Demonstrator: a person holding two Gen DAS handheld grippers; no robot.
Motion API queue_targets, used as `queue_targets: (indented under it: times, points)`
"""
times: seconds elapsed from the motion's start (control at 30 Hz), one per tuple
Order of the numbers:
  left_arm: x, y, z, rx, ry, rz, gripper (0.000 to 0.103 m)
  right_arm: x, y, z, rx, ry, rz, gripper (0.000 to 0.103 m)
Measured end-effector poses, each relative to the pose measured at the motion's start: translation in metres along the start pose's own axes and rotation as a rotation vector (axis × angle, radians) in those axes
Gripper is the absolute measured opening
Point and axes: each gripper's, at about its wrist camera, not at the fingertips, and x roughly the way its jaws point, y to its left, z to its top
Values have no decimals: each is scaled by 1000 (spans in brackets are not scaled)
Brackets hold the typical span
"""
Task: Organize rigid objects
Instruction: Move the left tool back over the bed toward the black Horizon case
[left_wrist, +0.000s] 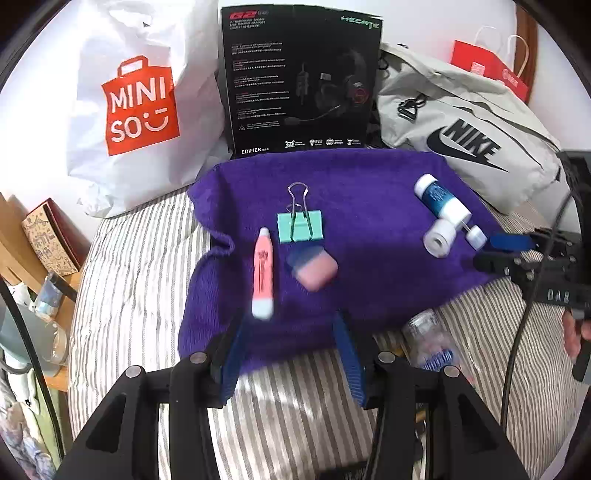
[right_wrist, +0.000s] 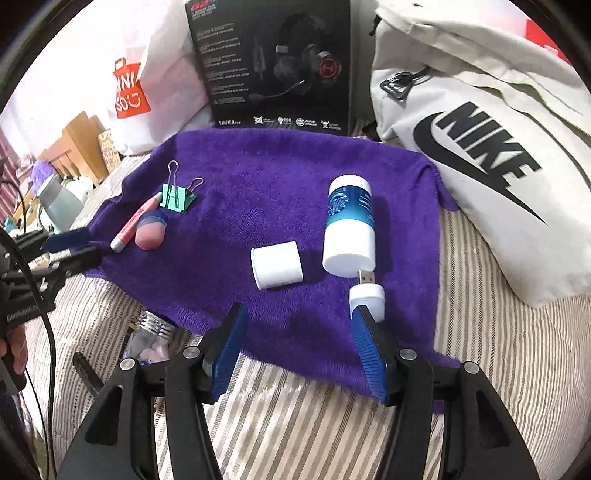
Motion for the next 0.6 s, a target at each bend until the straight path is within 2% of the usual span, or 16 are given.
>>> queue_targets:
  times: [0.23,0.6]
  points:
    - [-18,-6,-37,35,4,-14,46,-17,5,-19,1,-27,-34,62]
    - [-29,-18,-81,68,18,-43,46,-46,16,-56,36,-23,-18,63]
